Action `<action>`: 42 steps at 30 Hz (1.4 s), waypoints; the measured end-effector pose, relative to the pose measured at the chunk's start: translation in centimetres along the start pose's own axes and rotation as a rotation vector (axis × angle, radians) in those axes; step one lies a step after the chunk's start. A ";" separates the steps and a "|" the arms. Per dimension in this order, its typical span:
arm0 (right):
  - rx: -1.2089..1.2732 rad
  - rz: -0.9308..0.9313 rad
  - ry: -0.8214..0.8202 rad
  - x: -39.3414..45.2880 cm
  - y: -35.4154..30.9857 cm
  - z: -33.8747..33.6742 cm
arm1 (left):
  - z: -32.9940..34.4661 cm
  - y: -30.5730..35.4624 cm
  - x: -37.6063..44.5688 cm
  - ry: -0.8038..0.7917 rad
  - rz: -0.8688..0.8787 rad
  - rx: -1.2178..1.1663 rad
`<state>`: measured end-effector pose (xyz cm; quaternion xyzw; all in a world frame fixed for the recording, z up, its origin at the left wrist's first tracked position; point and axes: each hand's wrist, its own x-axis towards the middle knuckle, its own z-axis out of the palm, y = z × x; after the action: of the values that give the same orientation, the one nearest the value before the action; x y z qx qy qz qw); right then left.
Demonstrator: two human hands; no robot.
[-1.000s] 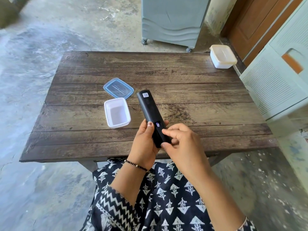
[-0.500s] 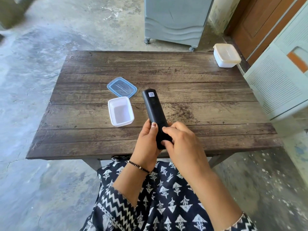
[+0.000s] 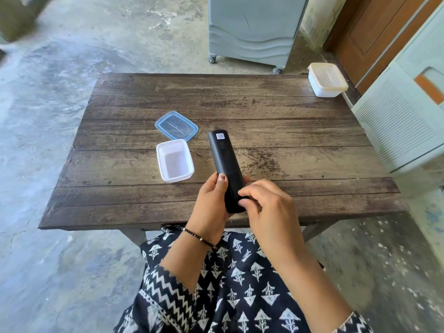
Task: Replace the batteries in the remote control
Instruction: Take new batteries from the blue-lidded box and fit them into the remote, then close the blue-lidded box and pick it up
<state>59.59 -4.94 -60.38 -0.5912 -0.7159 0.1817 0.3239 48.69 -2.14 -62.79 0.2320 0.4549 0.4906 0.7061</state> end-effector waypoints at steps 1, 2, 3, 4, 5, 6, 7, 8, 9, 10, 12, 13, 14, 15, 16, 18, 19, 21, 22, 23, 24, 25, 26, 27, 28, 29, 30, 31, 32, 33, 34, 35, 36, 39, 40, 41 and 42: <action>-0.001 0.010 0.006 0.1 0.1 -0.1 | 0.1 0.0 0.0 0.001 0.001 0.009; -0.008 0.016 0.013 0.1 0.1 -0.1 | 0.2 -0.1 0.0 0.004 0.000 0.018; -0.017 0.018 0.018 0.1 0.2 -0.2 | 0.3 -0.1 0.1 0.007 -0.003 0.023; -0.025 0.014 0.020 0.2 0.2 -0.2 | 0.3 -0.1 0.2 0.009 -0.007 0.022; -0.035 0.004 0.018 0.2 0.2 -0.2 | 0.4 0.0 0.2 0.011 -0.010 0.016; -0.045 -0.011 0.014 0.2 0.1 -0.2 | 0.4 0.0 0.3 0.012 -0.013 0.009; -0.055 -0.029 0.008 0.1 0.1 -0.2 | 0.5 0.0 0.3 0.014 -0.017 0.002; -0.063 -0.046 0.000 0.0 0.1 -0.2 | 0.5 -0.1 0.3 0.017 -0.022 -0.003; -0.069 -0.059 -0.009 -0.2 0.2 -0.1 | 0.5 -0.2 0.3 0.022 -0.027 -0.008; -0.077 -0.066 -0.023 -0.4 0.2 0.0 | 0.4 -0.3 0.2 0.027 -0.031 -0.014; -0.113 -0.066 -0.065 -0.9 0.3 0.3 | 0.2 -0.6 0.1 0.034 -0.035 -0.026; -0.141 -0.072 -0.083 -1.2 0.3 0.4 | 0.1 -0.7 0.0 0.033 -0.033 -0.031; -0.171 -0.083 -0.093 -1.4 0.3 0.5 | 0.1 -0.7 -0.1 0.029 -0.031 -0.035; -0.197 -0.095 -0.097 -1.5 0.3 0.6 | 0.1 -0.8 -0.2 0.023 -0.029 -0.037; -0.217 -0.104 -0.099 -1.7 0.3 0.6 | 0.1 -0.8 -0.2 0.019 -0.029 -0.038; -0.252 -0.113 -0.102 -1.8 0.3 0.7 | 0.3 -0.6 -0.1 0.022 -0.025 -0.036; -0.268 -0.113 -0.106 -1.9 0.2 0.8 | 0.3 -0.6 -0.1 0.029 -0.023 -0.035; -0.288 -0.102 -0.115 -1.9 0.2 1.1 | 0.4 -0.5 0.0 0.044 -0.021 -0.038; -0.285 -0.094 -0.120 -1.8 0.3 1.2 | 0.4 -0.5 0.0 0.053 -0.026 -0.042; -0.277 -0.082 -0.124 -1.7 0.3 1.3 | 0.3 -0.5 0.0 0.060 -0.034 -0.049; -0.259 -0.068 -0.125 -1.5 0.4 1.4 | 0.3 -0.4 0.0 0.065 -0.043 -0.063; -0.229 -0.052 -0.117 -1.4 0.5 1.4 | 0.3 -0.4 0.0 0.067 -0.051 -0.082; -0.192 -0.030 -0.101 -1.2 0.5 1.3 | 0.3 -0.4 0.0 0.064 -0.058 -0.104; -0.155 -0.007 -0.083 -1.1 0.6 1.2 | 0.3 -0.4 0.0 0.057 -0.063 -0.126; -0.123 0.019 -0.072 -0.9 0.6 1.1 | 0.3 -0.4 0.0 0.046 -0.065 -0.143; -0.100 0.048 -0.070 -0.8 0.6 1.0 | 0.4 -0.3 0.0 0.036 -0.063 -0.151; -0.081 0.081 -0.074 -0.7 0.8 1.0 | 0.4 -0.3 0.0 0.027 -0.059 -0.149; -0.059 0.122 -0.075 -0.6 1.0 1.1 | 0.5 -0.4 0.0 0.024 -0.053 -0.140; -0.028 0.166 -0.075 -0.5 1.2 1.2 | 0.5 -0.4 0.1 0.031 -0.047 -0.120; 0.015 0.211 -0.074 -0.4 1.3 1.3 | 0.5 -0.5 0.3 0.050 -0.041 -0.091; 0.066 0.262 -0.081 -0.2 1.5 1.4 | 0.5 -0.7 0.5 0.077 -0.037 -0.056; 0.136 0.318 -0.090 0.0 1.6 1.3 | 0.5 -0.8 0.8 0.107 -0.036 -0.026; 0.213 0.379 -0.105 0.2 1.8 1.3 | 0.4 -0.9 1.1 0.129 -0.034 -0.013; 0.378 0.508 -0.110 0.9 2.7 1.0 | 0.5 -1.0 1.9 0.132 -0.027 -0.018; 0.433 0.550 -0.124 1.1 3.1 0.9 | 0.5 -1.1 2.1 0.125 -0.021 -0.001; 0.492 0.596 -0.145 1.3 3.6 0.8 | 0.6 -1.1 2.2 0.125 -0.010 0.034; 0.535 0.641 -0.159 1.5 4.0 0.7 | 0.6 -1.2 2.4 0.137 0.005 0.098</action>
<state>61.88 -2.42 -63.12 -0.6633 -0.4463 0.4974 0.3369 50.04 -0.38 -64.46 0.2330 0.5251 0.4842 0.6599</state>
